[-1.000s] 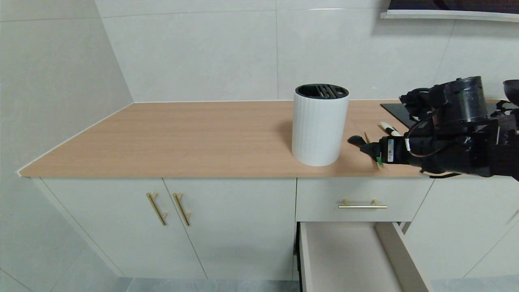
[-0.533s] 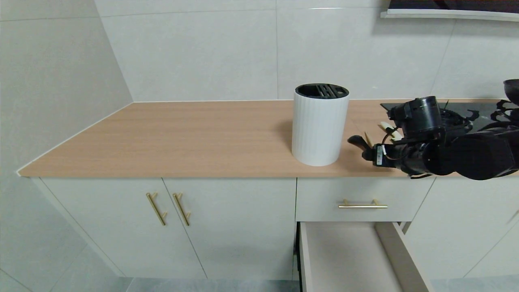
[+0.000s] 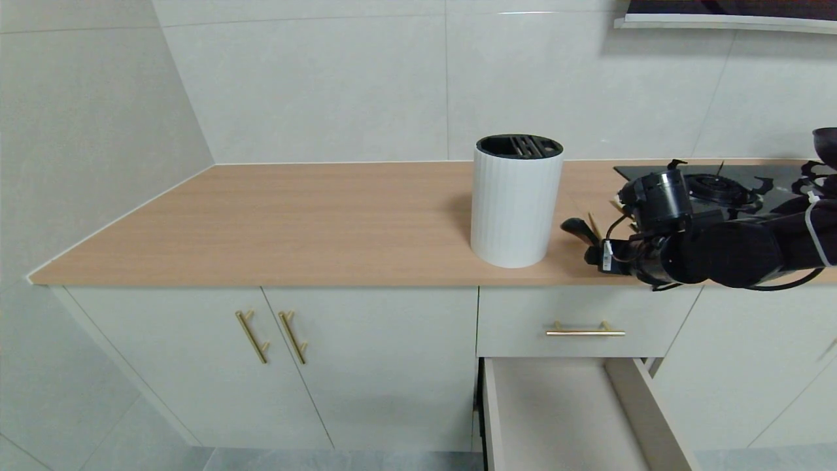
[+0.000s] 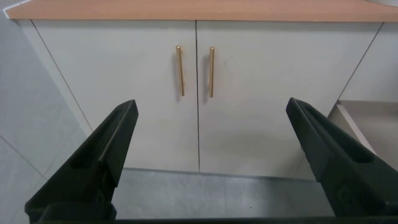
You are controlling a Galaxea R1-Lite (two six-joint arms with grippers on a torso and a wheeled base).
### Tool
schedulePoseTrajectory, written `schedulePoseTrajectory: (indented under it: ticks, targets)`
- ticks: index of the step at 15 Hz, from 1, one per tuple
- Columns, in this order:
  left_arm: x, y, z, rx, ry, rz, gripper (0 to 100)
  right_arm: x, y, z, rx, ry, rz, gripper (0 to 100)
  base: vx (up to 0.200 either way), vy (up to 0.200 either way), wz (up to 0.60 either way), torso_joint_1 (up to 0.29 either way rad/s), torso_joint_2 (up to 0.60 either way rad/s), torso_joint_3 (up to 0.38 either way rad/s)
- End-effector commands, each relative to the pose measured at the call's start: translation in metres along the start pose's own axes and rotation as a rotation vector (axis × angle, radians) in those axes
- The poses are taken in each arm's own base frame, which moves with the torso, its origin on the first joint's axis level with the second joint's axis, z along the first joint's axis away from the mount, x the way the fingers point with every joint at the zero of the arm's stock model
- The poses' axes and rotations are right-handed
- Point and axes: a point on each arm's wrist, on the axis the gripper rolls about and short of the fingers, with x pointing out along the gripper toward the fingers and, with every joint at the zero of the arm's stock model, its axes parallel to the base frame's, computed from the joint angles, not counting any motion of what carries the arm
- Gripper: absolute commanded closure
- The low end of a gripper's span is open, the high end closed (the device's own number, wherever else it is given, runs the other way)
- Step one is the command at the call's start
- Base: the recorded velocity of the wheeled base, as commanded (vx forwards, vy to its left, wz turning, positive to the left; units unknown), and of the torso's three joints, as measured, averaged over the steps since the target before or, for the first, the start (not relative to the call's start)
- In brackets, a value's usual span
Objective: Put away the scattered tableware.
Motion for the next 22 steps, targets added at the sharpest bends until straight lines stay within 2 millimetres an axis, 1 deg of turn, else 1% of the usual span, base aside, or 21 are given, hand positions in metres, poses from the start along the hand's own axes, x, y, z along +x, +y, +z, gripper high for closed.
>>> schedulePoseTrajectory:
  ticks: [1, 6, 8, 11, 13, 16, 19, 20, 22]
  targets:
    - [0.000, 0.000, 0.000, -0.001, 0.001, 0.000, 0, 0.002, 0.000, -0.002, -0.002, 0.006, -0.002, 100, 0.000, 0.000, 0.00, 0.000, 0.00, 0.000]
    - [0.000, 0.000, 0.000, 0.001, 0.001, 0.000, 0, 0.003, 0.000, -0.003, -0.004, 0.011, 0.000, 100, 0.000, 0.000, 0.00, 0.000, 0.00, 0.000]
    - [0.000, 0.000, 0.000, 0.000, 0.000, 0.001, 0, 0.000, -0.001, 0.000, 0.000, 0.001, 0.002, 100, 0.000, 0.000, 0.00, 0.000, 0.00, 0.000]
    - [0.000, 0.000, 0.000, -0.001, 0.000, 0.001, 0, -0.014, -0.005, 0.008, 0.014, -0.028, 0.011, 100, 0.000, 0.000, 0.00, 0.000, 0.00, 0.000]
    - [0.000, 0.000, 0.000, 0.001, 0.001, 0.000, 0, -0.031, -0.011, 0.013, 0.023, -0.050, 0.020, 100, 0.000, 0.000, 0.00, 0.000, 0.00, 0.000]
    - [0.000, 0.000, 0.000, 0.001, 0.001, 0.001, 0, -0.067, -0.026, 0.015, 0.034, -0.073, 0.047, 100, 0.000, 0.000, 0.00, 0.000, 0.00, 0.000]
    - [0.000, 0.000, 0.000, -0.001, 0.001, 0.001, 0, -0.108, -0.046, 0.008, 0.043, -0.092, 0.094, 100, 0.000, 0.000, 0.00, 0.000, 0.00, 0.000]
    - [0.000, 0.000, 0.000, -0.001, 0.001, 0.001, 0, -0.117, -0.051, 0.003, 0.037, -0.085, 0.110, 100, 0.000, 0.000, 0.00, 0.000, 0.00, 0.000]
    - [0.000, 0.000, 0.000, -0.001, 0.000, 0.001, 0, -0.148, -0.062, -0.010, 0.003, -0.022, 0.209, 100, 0.000, 0.000, 0.00, 0.000, 0.00, 0.000]
